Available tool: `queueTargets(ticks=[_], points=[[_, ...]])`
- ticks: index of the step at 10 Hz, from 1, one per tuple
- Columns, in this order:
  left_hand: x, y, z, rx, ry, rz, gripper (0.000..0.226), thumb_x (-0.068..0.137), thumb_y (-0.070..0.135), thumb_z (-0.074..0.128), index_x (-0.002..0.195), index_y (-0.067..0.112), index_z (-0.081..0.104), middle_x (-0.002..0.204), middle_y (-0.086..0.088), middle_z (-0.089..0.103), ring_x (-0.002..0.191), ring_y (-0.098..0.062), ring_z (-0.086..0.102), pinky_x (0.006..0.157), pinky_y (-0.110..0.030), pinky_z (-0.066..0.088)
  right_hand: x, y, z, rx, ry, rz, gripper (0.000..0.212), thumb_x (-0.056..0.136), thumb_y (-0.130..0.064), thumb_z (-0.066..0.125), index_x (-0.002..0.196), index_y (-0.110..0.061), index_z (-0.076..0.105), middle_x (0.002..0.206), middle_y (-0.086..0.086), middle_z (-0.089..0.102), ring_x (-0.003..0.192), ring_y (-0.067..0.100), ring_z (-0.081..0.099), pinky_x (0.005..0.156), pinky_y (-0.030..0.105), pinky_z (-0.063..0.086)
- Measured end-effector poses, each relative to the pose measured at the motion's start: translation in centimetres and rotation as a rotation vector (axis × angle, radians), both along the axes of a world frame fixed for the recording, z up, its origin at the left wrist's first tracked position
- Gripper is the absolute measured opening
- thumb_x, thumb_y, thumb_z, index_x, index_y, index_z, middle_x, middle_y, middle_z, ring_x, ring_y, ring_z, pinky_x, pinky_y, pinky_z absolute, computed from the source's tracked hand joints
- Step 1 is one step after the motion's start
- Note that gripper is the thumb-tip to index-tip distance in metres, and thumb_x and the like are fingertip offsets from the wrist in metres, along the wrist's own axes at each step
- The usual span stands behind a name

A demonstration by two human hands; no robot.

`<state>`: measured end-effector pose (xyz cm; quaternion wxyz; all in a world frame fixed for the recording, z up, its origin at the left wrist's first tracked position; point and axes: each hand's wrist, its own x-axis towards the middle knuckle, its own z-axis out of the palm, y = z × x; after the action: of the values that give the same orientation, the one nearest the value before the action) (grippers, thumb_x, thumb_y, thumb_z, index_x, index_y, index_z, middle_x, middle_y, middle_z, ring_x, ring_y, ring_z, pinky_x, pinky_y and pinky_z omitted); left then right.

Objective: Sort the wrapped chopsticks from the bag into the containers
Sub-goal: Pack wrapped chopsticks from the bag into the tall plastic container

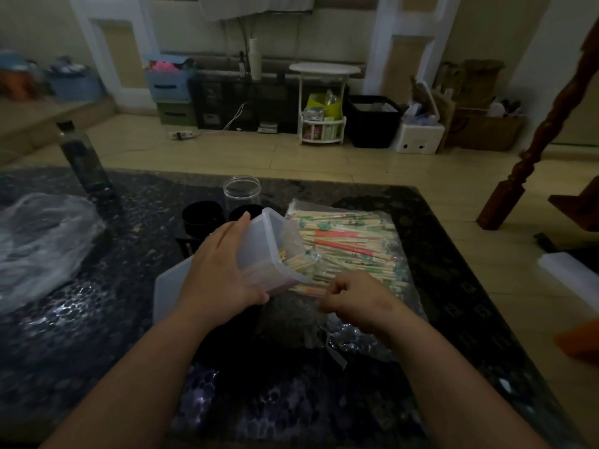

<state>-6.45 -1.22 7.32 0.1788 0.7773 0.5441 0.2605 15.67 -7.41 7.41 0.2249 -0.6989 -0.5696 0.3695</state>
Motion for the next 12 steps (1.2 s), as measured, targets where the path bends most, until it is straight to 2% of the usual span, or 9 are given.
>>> queueTargets(ticks=[1, 2, 3, 4, 5, 6, 7, 11, 12], points=[[0.0, 0.0, 0.0, -0.005, -0.005, 0.004, 0.133, 0.051, 0.031, 0.095, 0.154, 0.036, 0.01, 0.156, 0.008, 0.02, 0.142, -0.011, 0.016, 0.113, -0.035, 0.021, -0.3, -0.3, 0.3, -0.14, -0.123, 0.24, 0.01, 0.081, -0.027, 0.078, 0.077, -0.018, 0.074, 0.06, -0.011, 0.063, 0.048, -0.004, 0.05, 0.047, 0.014, 0.038], [0.0, 0.1, 0.0, -0.003, -0.003, 0.002, 0.133, 0.051, 0.032, 0.095, 0.154, 0.036, 0.01, 0.156, 0.009, 0.02, 0.142, -0.01, 0.015, 0.113, -0.034, 0.021, -0.8, -0.4, 0.1, -0.213, -0.265, 0.35, 0.033, 0.088, -0.018, 0.066, 0.119, -0.029, 0.072, 0.108, -0.008, 0.069, 0.094, 0.008, 0.061, 0.075, 0.018, 0.043], [0.1, 0.0, 0.0, -0.007, 0.001, -0.003, 0.133, 0.052, 0.032, 0.094, 0.154, 0.036, 0.01, 0.157, 0.009, 0.019, 0.141, -0.008, 0.015, 0.112, -0.033, 0.021, -0.7, -0.3, -0.7, -0.208, -0.362, 0.297, 0.053, 0.096, -0.026, 0.054, 0.147, -0.031, 0.042, 0.145, 0.005, 0.051, 0.127, 0.025, 0.051, 0.096, 0.025, 0.041], [0.1, 0.0, 0.0, -0.012, -0.001, -0.005, 0.133, 0.052, 0.031, 0.094, 0.154, 0.036, 0.009, 0.156, 0.009, 0.019, 0.141, -0.009, 0.015, 0.113, -0.034, 0.021, -0.4, 0.1, -2.4, -0.229, -0.35, 0.167, 0.073, 0.1, -0.034, 0.047, 0.158, -0.023, 0.005, 0.145, 0.017, 0.049, 0.128, 0.03, 0.051, 0.101, 0.033, 0.042], [0.1, -0.1, 0.1, -0.002, -0.01, -0.005, 0.133, 0.051, 0.03, 0.095, 0.154, 0.036, 0.01, 0.156, 0.008, 0.021, 0.141, -0.009, 0.016, 0.112, -0.034, 0.022, -0.4, 0.4, -4.1, -0.169, -0.277, 0.081, 0.077, 0.095, -0.032, 0.05, 0.158, -0.027, 0.005, 0.138, 0.014, 0.056, 0.122, 0.028, 0.057, 0.099, 0.035, 0.046], [0.0, 0.0, 0.0, -0.004, -0.007, -0.008, 0.132, 0.052, 0.032, 0.094, 0.154, 0.037, 0.01, 0.156, 0.009, 0.02, 0.141, -0.011, 0.016, 0.112, -0.035, 0.023, 0.4, 1.2, -6.7, -0.022, -0.276, 0.111, 0.054, 0.081, -0.042, 0.047, 0.133, -0.035, 0.058, 0.125, -0.002, 0.067, 0.115, 0.019, 0.062, 0.098, 0.033, 0.049], [-0.1, 0.1, -0.1, 0.006, 0.0, -0.003, 0.133, 0.052, 0.034, 0.094, 0.154, 0.037, 0.009, 0.156, 0.009, 0.021, 0.142, -0.011, 0.017, 0.112, -0.036, 0.024, 0.9, 1.0, -6.4, -0.046, -0.342, 0.06, 0.032, 0.082, -0.032, 0.051, 0.109, -0.027, 0.069, 0.118, 0.003, 0.068, 0.107, 0.026, 0.063, 0.092, 0.035, 0.052], [-0.4, 0.4, -0.1, 0.008, -0.014, 0.007, 0.134, 0.05, 0.036, 0.094, 0.154, 0.037, 0.009, 0.156, 0.01, 0.02, 0.142, -0.01, 0.018, 0.112, -0.034, 0.023, 1.7, 1.0, -8.7, -0.078, -0.695, 0.102, 0.048, 0.101, -0.029, 0.042, 0.148, -0.031, 0.034, 0.15, 0.004, 0.034, 0.136, 0.03, 0.033, 0.106, 0.041, 0.03], [-0.4, 0.3, -0.1, 0.005, -0.018, 0.005, 0.134, 0.051, 0.036, 0.094, 0.153, 0.039, 0.008, 0.156, 0.011, 0.019, 0.142, -0.01, 0.018, 0.112, -0.035, 0.023, 1.6, 1.0, -8.7, -0.002, -0.742, 0.066, 0.045, 0.099, -0.028, 0.043, 0.144, -0.029, 0.04, 0.146, 0.003, 0.037, 0.133, 0.028, 0.035, 0.105, 0.038, 0.03]])
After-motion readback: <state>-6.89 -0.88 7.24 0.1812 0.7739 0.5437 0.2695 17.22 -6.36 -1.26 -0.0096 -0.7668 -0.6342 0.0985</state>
